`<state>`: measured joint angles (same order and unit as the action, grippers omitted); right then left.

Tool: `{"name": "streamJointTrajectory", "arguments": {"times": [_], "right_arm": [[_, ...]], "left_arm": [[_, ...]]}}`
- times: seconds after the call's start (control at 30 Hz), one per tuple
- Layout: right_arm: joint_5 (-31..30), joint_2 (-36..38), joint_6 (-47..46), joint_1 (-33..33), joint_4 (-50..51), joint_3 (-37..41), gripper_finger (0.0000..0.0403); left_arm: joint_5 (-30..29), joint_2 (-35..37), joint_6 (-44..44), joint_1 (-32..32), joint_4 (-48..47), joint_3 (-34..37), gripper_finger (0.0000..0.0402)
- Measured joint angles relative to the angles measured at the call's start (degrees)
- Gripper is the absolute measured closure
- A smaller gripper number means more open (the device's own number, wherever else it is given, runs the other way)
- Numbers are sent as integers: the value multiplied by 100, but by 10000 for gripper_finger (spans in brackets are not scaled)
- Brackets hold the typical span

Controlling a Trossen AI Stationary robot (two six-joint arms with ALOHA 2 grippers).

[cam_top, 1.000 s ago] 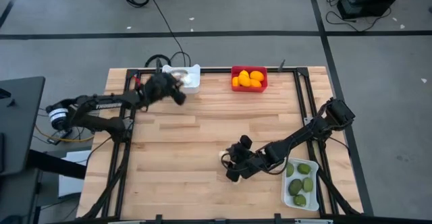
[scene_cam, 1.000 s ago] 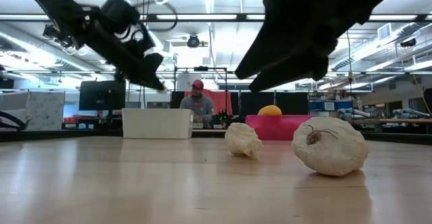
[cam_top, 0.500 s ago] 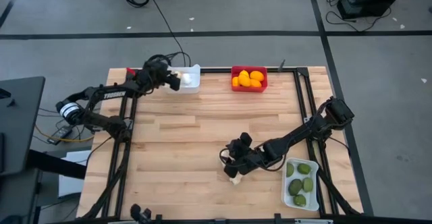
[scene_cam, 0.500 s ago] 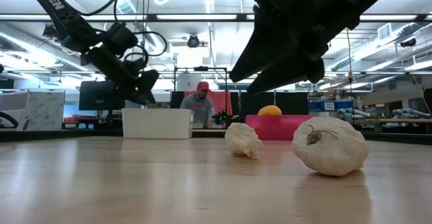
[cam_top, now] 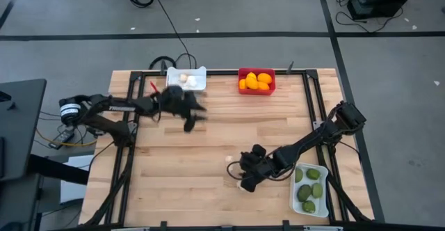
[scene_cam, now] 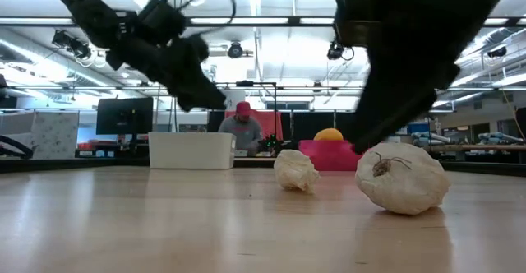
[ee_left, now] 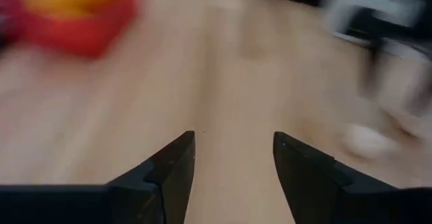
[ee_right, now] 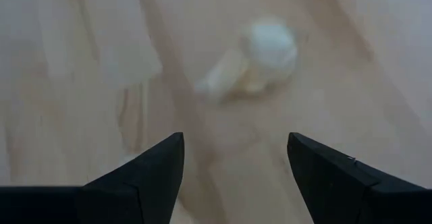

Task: Sort produce into baskets
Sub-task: Put the white garlic into the top white bin

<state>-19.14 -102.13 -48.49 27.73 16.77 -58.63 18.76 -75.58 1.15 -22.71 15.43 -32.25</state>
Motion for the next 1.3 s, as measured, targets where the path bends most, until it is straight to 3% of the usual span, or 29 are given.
{"name": "streamJointTrajectory", "arguments": {"times": [0.13, 0.27, 0.4, 0.63, 0.8, 1.03, 1.3], "right_arm": [[582, 0, 134, 123, 358, 1, 131], [724, 0, 117, 187, 531, 0, 131], [780, 17, 49, 248, 663, 0, 131], [565, 22, -287, 426, 1677, 0, 131], [486, 22, -544, 520, 1819, 2, 131], [314, 22, -737, 686, 1796, 2, 131], [187, 22, -989, 884, 1807, 2, 131]], "left_arm": [[-118, -163, -92, 1255, 660, 0, 199], [-864, -552, -98, 2273, 1669, 0, 198], [-1574, -1073, -73, 2827, 2468, -2, 198], [-1827, -2208, -86, 3241, 3839, -13, 198], [-1819, -3008, -280, 3412, 4323, -318, 197], [-1812, -3815, -196, 3441, 4244, -994, 178], [-1958, -4020, 78, 3391, 3469, -1241, 127]]}}
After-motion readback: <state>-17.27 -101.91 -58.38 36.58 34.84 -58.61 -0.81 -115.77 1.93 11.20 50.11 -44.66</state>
